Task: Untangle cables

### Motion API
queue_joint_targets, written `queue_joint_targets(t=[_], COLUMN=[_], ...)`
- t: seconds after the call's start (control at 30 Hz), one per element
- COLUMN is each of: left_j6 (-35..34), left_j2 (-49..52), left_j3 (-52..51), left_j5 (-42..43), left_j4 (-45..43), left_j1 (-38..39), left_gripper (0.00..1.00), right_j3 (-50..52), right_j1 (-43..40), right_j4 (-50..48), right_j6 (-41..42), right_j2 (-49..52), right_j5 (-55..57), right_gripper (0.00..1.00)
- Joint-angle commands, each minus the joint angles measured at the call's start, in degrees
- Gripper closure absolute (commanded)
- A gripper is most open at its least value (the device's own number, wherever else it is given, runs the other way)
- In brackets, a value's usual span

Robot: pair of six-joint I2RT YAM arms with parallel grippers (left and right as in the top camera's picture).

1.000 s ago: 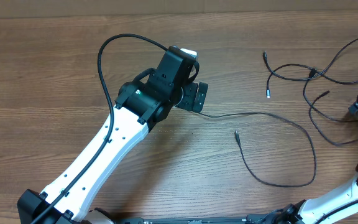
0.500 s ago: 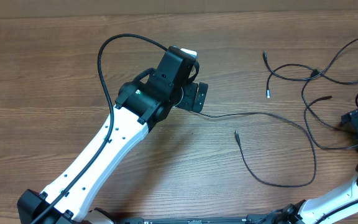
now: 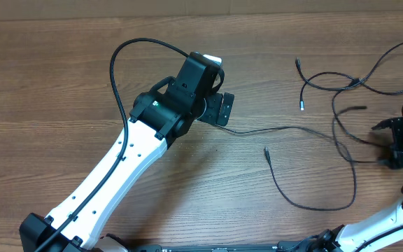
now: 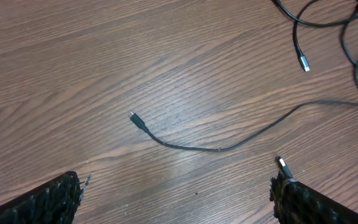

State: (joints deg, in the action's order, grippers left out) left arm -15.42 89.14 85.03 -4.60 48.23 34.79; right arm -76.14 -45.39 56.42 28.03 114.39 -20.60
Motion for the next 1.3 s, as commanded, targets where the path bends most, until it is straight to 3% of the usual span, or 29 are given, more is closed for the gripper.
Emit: queue_joint_targets(t=[0.0,0.2,0.37,0.4,0.5,0.77,1.27], left_j6=[0.42,0.42,0.42,0.42,0.42,0.42,0.42], left_j2=[-0.33,-0.33,-0.33,-0.33,-0.33,-0.33,-0.33], left_j3=[0.52,0.52,0.52,0.52,0.52,0.52,0.52], left_j5=[-0.72,-0.70,-0.72,-0.70,-0.72,-0.70,-0.70], left_j4=[-0.04,-0.07,-0.04,-0.04,-0.07,-0.04,-0.07], left_j1=[-0.26,-0.26,-0.26,-0.26,-0.26,-0.26,-0.24], left_gripper=[0.00,0.00,0.00,0.00,0.00,0.00,0.01], right_j3=[0.33,0.33,0.28,0.20,-0.55,-5.92,-8.48], right_j1=[-0.24,-0.35,-0.39,-0.50,-0.94,-4.28,-6.10], right_j4=[4.20,7.61,4.66,3.89,3.78,2.75,-26.12], right_j6=[13.46,23.02,14.21,13.29,13.20,12.35,12.39], right_j2=[0.61,0.61,0.61,0.61,0.61,0.59,0.61], right_j5=[-5.68,-5.64,-4.31,-2.38,2.47,3.02,5.16], right_gripper=[0.18,0.18,0.16,0.09,0.01,0.00,0.04])
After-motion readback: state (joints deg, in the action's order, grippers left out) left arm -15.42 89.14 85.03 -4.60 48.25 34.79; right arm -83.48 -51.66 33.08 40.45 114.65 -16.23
